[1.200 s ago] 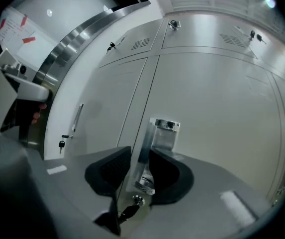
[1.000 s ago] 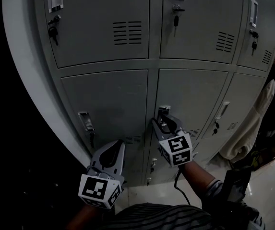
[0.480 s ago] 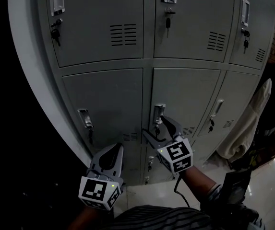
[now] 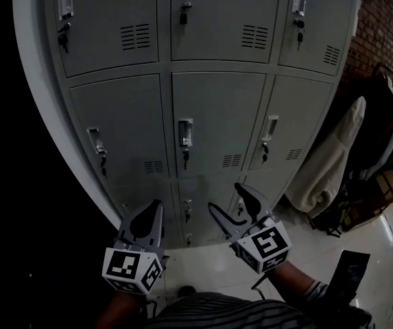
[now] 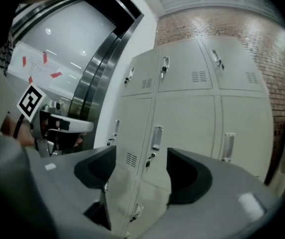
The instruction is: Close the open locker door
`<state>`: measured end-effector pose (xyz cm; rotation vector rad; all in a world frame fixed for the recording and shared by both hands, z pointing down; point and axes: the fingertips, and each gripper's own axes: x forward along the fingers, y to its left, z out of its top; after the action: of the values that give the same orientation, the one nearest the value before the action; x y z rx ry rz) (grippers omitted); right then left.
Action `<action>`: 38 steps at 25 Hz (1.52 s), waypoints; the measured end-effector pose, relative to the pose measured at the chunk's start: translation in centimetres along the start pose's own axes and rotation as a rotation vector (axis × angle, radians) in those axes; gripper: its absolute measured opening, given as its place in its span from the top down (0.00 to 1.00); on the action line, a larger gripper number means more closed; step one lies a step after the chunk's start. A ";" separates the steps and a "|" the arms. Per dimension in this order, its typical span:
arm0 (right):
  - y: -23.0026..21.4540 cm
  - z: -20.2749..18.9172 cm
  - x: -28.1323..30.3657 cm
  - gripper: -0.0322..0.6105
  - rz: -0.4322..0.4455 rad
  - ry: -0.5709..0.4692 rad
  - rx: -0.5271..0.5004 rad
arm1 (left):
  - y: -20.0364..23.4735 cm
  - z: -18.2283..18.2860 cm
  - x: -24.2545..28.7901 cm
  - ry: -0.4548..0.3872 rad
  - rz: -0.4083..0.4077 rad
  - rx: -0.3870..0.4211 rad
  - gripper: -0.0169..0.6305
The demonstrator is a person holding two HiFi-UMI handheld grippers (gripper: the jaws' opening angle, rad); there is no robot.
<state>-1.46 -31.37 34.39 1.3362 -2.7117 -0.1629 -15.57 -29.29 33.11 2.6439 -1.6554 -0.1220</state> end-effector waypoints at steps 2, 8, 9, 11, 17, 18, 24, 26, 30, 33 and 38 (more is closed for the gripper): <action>-0.2 0.3 -5.0 0.49 -0.021 -0.020 0.019 | -3.1 -0.4 -1.6 0.005 0.008 -0.013 0.96; -0.6 -0.1 -18.6 0.65 -0.072 -0.052 0.052 | -12.6 -2.5 -8.2 0.037 0.057 -0.031 0.96; -0.5 -0.4 -20.5 0.67 -0.079 -0.047 0.063 | -13.9 -3.0 -9.3 0.051 0.064 -0.037 0.96; -0.7 -1.0 -23.8 0.76 -0.100 -0.038 0.101 | -16.1 -3.5 -11.3 0.074 0.077 -0.036 0.96; -0.3 -2.2 -29.4 0.95 -0.147 -0.059 0.202 | -19.5 -3.3 -16.0 0.088 0.108 -0.009 0.96; 0.1 -2.1 -29.8 0.95 -0.149 -0.062 0.207 | -19.7 -3.0 -16.5 0.081 0.115 -0.009 0.96; 3.6 -0.3 -30.2 0.95 -0.122 -0.069 0.203 | -19.8 -2.0 -18.9 0.082 0.121 -0.011 0.96; 4.5 0.1 -30.0 0.95 -0.122 -0.069 0.185 | -19.6 -1.7 -19.6 0.079 0.114 -0.008 0.96; 6.2 0.1 -29.2 0.95 -0.123 -0.052 0.184 | -19.0 -1.9 -20.7 0.085 0.102 -0.005 0.96; 7.6 0.5 -28.7 0.95 -0.114 -0.043 0.173 | -18.5 -2.0 -21.4 0.081 0.100 -0.015 0.96; 9.1 1.0 -27.7 0.95 -0.106 -0.006 0.154 | -17.3 -1.9 -22.1 0.083 0.093 -0.026 0.96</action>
<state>8.03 -3.77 33.26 1.5228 -2.7074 0.0337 -9.52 -1.85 35.26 2.5114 -1.7336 -0.0321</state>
